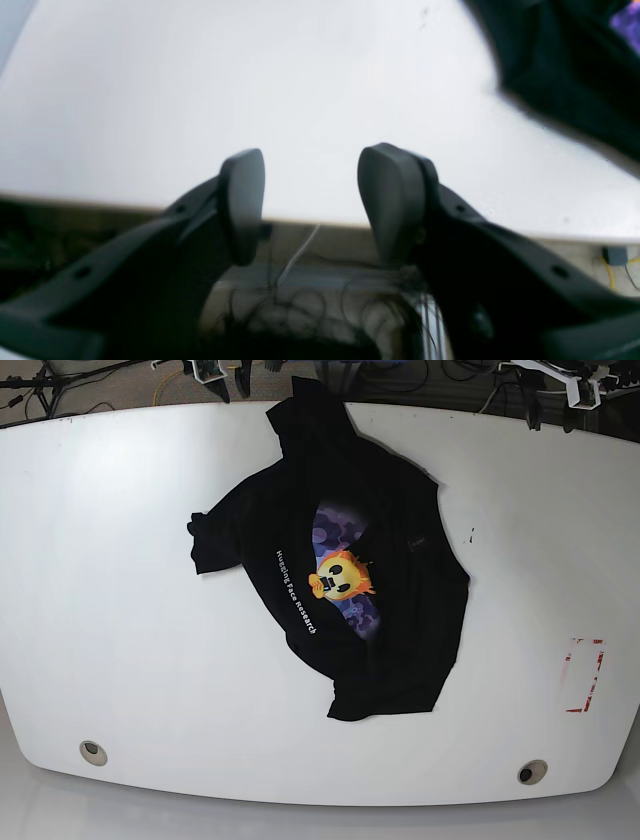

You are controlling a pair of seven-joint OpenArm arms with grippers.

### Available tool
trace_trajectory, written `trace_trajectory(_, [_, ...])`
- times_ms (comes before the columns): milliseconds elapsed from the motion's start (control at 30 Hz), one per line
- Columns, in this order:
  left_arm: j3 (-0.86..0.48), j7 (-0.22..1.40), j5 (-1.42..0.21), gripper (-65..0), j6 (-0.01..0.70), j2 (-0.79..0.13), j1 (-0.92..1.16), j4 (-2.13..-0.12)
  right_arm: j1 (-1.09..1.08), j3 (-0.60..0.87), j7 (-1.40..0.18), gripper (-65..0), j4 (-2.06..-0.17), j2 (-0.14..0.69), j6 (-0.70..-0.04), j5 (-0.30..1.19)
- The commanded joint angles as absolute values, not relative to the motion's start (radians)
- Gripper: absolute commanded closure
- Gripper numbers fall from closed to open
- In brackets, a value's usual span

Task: Fold the T-shirt properly
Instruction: 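Lower the right gripper onto the black T-shirt near its collar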

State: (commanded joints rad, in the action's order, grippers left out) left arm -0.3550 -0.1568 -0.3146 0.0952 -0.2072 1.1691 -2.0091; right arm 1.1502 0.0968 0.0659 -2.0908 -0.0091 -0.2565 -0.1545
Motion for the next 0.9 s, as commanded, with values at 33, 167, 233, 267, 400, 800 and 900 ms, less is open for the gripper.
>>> trace_trajectory(33, [-0.352,-0.157,-0.311,-30.9,0.095,-0.207,1.163,-2.008,1.144,0.096,0.066,-15.6,-2.093,-0.007,-0.257,-0.155])
trace_trajectory(167, [-0.341,-0.161,-0.298,-31.1,0.094,-0.207,1.141,-2.004,1.114,0.095,0.065,-15.4,-2.096,0.001,-0.256,-0.154])
trace_trajectory(233, [-0.341,-0.162,-0.303,-31.5,0.096,-0.205,1.131,-2.010,1.095,0.093,0.060,-15.5,-2.098,0.003,-0.258,-0.154])
trace_trajectory(267, [-0.346,-0.174,-0.316,-35.1,0.098,-0.201,1.115,-2.023,1.060,0.097,0.055,-15.5,-2.100,0.007,-0.261,-0.151])
trace_trajectory(400, [-0.352,-0.187,-0.338,-44.2,0.100,-0.196,1.091,-2.041,0.997,0.102,0.042,-15.7,-2.101,0.008,-0.268,-0.145])
trace_trajectory(800, [-0.356,-0.164,-0.344,-49.6,0.100,-0.182,1.025,-2.035,0.786,0.110,-0.042,-25.9,-2.060,-0.033,-0.314,-0.146])
trace_trajectory(900, [-0.355,-0.161,-0.343,-49.5,0.099,-0.180,1.014,-2.034,0.747,0.112,-0.074,-27.6,-2.056,-0.043,-0.336,-0.145])
